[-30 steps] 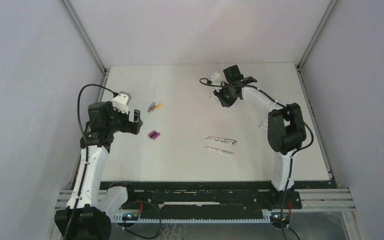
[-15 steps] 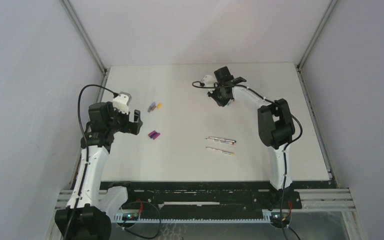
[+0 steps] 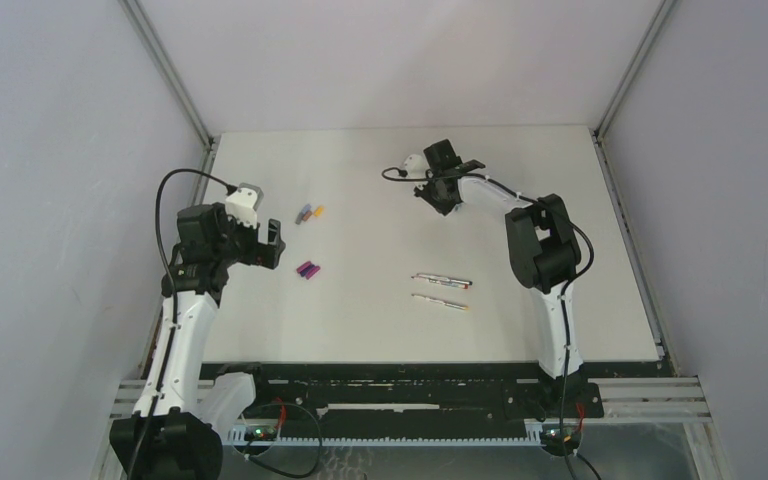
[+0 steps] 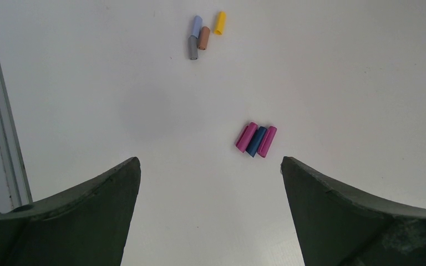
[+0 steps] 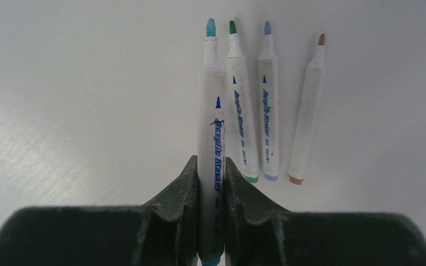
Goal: Open the pen caps
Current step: Place the pen at the center of the board.
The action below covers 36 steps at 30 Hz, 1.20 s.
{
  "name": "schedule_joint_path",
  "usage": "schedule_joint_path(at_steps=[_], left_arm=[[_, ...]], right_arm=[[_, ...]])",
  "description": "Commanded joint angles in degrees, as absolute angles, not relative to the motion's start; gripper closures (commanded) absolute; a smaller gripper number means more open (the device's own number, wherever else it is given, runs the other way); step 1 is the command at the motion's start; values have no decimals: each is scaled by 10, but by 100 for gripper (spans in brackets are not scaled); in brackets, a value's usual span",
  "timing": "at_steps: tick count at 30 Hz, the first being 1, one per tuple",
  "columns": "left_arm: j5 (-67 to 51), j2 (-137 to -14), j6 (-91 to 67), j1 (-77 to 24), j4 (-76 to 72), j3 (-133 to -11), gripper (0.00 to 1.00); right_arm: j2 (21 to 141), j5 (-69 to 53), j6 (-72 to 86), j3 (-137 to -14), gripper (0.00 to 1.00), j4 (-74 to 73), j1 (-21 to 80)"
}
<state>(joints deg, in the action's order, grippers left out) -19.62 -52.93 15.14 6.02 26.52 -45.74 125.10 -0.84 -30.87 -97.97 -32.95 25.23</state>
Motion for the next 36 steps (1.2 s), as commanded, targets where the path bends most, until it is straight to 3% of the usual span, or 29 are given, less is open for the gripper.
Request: schedule_joint_path(at_steps=[1,36], left_arm=[[-192,-519,150,64,240,-447,0],[-186,-519,149,64,236,-443,0]], right_arm=[[1245,19,-305,-974,88,-291,256],[1257,61,-325,-948,79,-271,271]])
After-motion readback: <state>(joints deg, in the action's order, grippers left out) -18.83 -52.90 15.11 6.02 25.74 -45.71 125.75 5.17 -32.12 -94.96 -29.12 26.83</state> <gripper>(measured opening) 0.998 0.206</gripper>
